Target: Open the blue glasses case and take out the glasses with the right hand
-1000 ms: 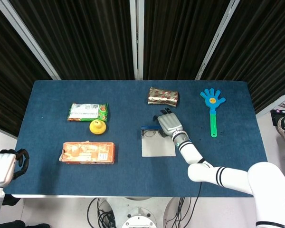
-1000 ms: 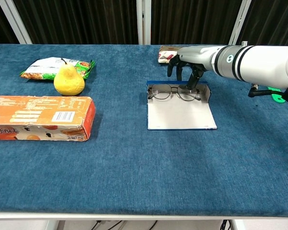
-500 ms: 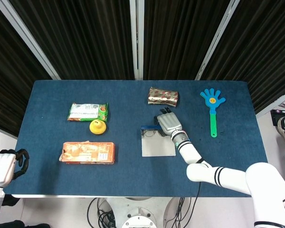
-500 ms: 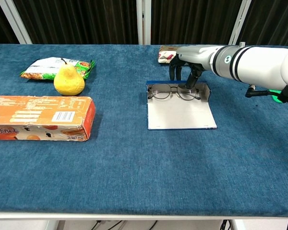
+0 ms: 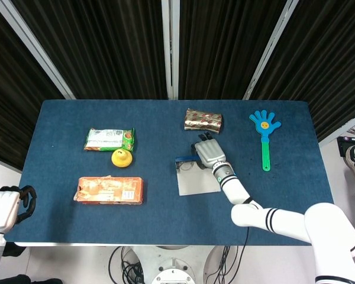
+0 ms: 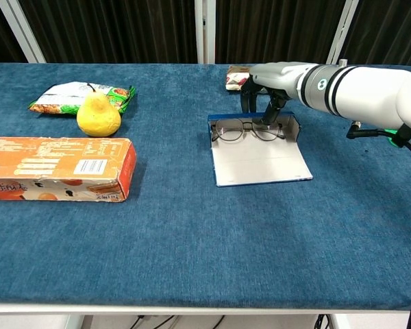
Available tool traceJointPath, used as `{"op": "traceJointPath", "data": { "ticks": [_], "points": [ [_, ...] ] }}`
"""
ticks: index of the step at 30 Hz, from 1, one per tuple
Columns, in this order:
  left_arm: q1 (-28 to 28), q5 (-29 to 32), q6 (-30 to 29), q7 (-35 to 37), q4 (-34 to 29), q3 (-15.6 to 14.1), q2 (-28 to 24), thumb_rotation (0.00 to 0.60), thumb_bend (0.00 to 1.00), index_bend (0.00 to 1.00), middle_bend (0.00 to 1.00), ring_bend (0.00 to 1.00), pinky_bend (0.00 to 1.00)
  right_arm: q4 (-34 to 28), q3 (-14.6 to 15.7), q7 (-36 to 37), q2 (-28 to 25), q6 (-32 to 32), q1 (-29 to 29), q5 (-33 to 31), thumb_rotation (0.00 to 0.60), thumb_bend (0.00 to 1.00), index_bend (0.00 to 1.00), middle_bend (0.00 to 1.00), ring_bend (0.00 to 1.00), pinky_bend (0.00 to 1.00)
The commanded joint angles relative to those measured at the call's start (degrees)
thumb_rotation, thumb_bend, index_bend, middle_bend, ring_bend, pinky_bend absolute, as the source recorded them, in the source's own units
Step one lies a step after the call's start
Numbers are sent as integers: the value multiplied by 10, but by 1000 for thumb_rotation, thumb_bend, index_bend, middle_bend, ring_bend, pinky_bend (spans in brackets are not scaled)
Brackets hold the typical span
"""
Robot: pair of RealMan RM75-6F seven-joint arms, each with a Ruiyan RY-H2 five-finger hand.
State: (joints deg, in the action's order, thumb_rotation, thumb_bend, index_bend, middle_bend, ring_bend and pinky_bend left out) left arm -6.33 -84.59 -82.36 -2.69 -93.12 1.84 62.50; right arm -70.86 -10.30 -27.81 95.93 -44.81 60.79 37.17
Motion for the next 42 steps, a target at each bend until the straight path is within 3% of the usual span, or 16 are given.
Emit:
{"op": "traceJointPath", "data": {
  "ticks": [1,6,12,20,28,35,42],
  "points": [
    [0,0,0,0,0,0,0,600,358,707,688,523,475,2,-1,2,4,-11,-4,13,600,413,608,367,90,0],
    [0,0,0,0,0,0,0,600,359,705,688,523,475,3,0,13,15,-53,-18,61,600,429,658,366,90,0],
    [0,-1,0,1,0,0,0,600,359,703,688,523,476,37,20,15,49,-128,-42,152,600,426,682,365,90,0],
    [0,-1,0,3,0,-1,-1,600,359,702,688,523,476,130,34,41,116,-214,-78,250,600,393,695,363,90,0],
    [-1,-1,2,4,0,-1,-1,600,358,688,688,522,475,214,30,73,166,-260,-103,311,600,394,708,362,90,0],
    [-1,-1,2,4,-1,-1,-2,600,359,688,688,523,476,237,10,86,181,-236,-109,319,600,393,714,364,90,0],
    [-1,1,2,2,-1,0,-2,600,359,688,688,523,475,234,-37,69,177,-155,-86,283,600,356,673,350,88,0]
  ]
}}
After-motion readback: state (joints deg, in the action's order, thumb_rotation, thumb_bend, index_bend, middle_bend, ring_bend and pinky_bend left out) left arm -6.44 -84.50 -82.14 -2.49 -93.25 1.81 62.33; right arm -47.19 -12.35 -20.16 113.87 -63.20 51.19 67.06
